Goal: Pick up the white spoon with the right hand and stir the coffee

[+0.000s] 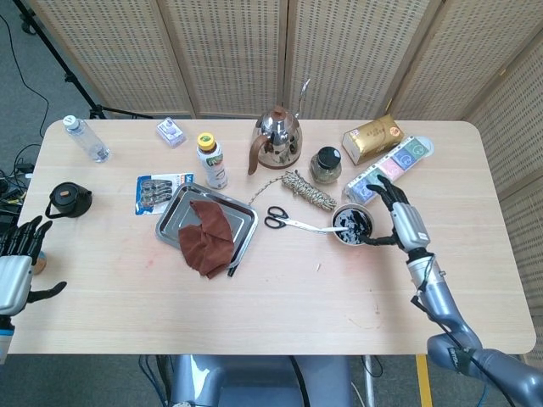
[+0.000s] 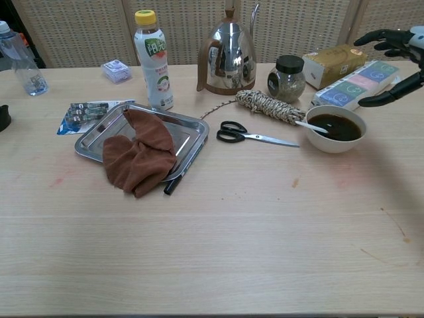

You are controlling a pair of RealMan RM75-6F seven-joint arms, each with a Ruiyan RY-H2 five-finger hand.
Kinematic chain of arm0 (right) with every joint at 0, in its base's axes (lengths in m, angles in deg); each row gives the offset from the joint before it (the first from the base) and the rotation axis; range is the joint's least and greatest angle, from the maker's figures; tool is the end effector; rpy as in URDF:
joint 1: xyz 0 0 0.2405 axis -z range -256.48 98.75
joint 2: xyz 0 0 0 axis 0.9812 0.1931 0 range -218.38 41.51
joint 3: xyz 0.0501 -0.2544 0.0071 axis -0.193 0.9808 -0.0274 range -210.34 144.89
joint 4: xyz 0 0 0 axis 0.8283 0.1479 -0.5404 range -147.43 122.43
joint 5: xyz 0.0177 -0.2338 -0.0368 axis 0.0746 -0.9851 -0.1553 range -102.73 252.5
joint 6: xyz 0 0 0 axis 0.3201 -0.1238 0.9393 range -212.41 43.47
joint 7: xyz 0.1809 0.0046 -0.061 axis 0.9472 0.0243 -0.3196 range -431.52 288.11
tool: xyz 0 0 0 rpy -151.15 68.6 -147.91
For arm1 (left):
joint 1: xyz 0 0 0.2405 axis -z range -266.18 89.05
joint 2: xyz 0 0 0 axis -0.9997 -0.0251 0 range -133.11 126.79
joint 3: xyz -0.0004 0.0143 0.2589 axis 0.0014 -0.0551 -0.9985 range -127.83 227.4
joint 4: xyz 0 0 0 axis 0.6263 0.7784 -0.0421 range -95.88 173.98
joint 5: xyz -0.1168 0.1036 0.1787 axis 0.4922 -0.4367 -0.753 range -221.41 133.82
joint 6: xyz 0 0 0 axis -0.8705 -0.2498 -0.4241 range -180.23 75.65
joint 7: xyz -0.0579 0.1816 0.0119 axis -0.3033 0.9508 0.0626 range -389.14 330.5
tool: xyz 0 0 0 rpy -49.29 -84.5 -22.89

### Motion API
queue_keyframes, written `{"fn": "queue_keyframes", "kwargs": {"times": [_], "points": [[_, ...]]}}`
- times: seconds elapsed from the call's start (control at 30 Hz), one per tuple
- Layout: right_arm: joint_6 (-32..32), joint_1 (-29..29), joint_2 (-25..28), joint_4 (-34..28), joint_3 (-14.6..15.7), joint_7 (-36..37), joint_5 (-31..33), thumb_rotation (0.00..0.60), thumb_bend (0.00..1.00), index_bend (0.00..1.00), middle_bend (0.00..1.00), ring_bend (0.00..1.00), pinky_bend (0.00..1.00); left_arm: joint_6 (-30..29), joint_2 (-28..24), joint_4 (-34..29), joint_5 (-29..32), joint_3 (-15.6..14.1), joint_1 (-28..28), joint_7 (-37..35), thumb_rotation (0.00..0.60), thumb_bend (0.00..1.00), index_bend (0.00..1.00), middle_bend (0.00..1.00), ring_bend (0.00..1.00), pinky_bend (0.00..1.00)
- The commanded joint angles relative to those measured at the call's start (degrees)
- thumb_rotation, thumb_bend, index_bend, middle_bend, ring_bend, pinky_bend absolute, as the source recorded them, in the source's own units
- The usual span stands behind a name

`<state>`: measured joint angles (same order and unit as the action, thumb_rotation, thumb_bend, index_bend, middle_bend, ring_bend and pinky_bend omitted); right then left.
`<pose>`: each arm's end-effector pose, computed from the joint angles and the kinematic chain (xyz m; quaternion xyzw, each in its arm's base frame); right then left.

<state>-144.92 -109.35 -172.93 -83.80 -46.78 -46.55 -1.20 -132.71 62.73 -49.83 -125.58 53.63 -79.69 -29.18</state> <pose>-0.2505 -0.4139 0.0273 0.5484 -0.5228 0.5143 0.4018 -0.3345 0.2586 0.1264 -0.6005 -0.3933 -0.3712 0.5890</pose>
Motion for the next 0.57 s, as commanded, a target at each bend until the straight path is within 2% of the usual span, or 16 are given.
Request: {"fn": "queue_keyframes", "kwargs": {"times": [0.03,0.07,0.13,0.23,0.33,0.57], "points": [[-3.05,2.66,3.26,-2.66,2.38,-2.84,-2.22,0.6,0.0,0.14,0.0,0.0,0.0,-0.27,-0.09,-0.1,-0.39,-0.17,-0.12,-0.11,0.6,0.0,0.0,0.0,0.0,0.0],[-3.81,3.2,3.8,-2.86,2.92,-3.49,-2.78,0.6,0.0,0.14,0.0,0.0,0.0,-0.36,-0.11,-0.13,-0.51,-0.22,-0.16,-0.13,0.6,0.0,0.0,0.0,0.0,0.0],[-11.38,7.74,6.27,-1.41,7.02,-10.16,-7.45,0.6,0.0,0.14,0.0,0.0,0.0,-1.39,-0.2,-0.42,-1.45,-0.66,-0.68,-0.21,0.6,0.0,0.0,0.0,0.0,0.0],[-16.73,11.28,7.31,-1.22,9.27,-12.43,-9.73,0.6,0.0,0.14,0.0,0.0,0.0,-2.44,-0.19,-0.73,-2.22,-1.11,-1.31,-0.28,0.6,0.0,0.0,0.0,0.0,0.0],[-21.42,14.69,8.09,-1.38,11.0,-15.18,-11.13,0.6,0.0,0.14,0.0,0.0,0.0,-3.46,-0.27,-1.1,-3.06,-1.54,-1.88,-0.2,0.6,0.0,0.0,0.0,0.0,0.0],[-27.33,19.8,8.95,-3.38,13.18,-18.6,-12.48,0.6,0.0,0.12,0.0,0.0,0.0,-5.05,-0.47,-1.19,-4.73,-2.39,-2.87,-0.57,0.6,0.0,0.0,0.0,0.0,0.0]]}}
